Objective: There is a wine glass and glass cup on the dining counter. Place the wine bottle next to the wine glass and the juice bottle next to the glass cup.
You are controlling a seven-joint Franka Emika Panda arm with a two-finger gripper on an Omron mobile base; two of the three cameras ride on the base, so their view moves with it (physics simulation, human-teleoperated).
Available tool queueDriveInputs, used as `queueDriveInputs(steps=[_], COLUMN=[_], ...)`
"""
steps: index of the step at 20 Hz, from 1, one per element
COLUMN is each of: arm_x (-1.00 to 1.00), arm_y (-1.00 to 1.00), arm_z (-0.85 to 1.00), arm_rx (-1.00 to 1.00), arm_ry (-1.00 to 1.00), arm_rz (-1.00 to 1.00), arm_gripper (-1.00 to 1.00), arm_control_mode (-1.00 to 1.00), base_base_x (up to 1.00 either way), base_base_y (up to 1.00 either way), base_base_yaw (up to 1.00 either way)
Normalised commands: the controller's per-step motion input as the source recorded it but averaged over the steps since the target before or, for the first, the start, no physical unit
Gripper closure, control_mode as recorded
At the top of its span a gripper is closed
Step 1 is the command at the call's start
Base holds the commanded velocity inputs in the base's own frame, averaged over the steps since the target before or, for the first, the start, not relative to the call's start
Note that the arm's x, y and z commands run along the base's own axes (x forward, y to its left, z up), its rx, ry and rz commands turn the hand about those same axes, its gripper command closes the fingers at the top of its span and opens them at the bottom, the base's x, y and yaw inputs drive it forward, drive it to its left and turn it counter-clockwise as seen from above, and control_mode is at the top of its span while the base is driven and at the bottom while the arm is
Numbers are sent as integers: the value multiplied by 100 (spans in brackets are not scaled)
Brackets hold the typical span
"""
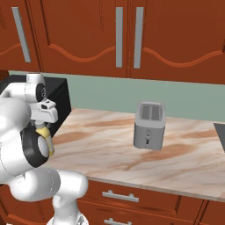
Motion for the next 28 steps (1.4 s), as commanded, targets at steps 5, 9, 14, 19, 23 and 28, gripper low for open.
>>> queueDriveInputs(steps=[5, 9, 14, 19, 23, 28], arm_x=[-14, -17, -19, -29, -42, -56], arm_y=[0, 0, 0, -7, -9, -18], arm_z=[-5, -1, 2, 39, 53, 46], arm_rx=[-7, -9, -8, 0, 1, 8], arm_ry=[0, 0, -1, -6, -9, -9], arm_rz=[-1, -1, -4, -1, 0, 0], arm_gripper=[100, 100, 100, 100, 100, 100], arm_control_mode=[-100, -100, -100, -100, -100, -100], base_base_x=[0, 0, 0, 0, 0, 0], base_base_y=[0, 0, 0, 0, 0, 0], base_base_yaw=[0, 0, 0, 0, 0, 0])
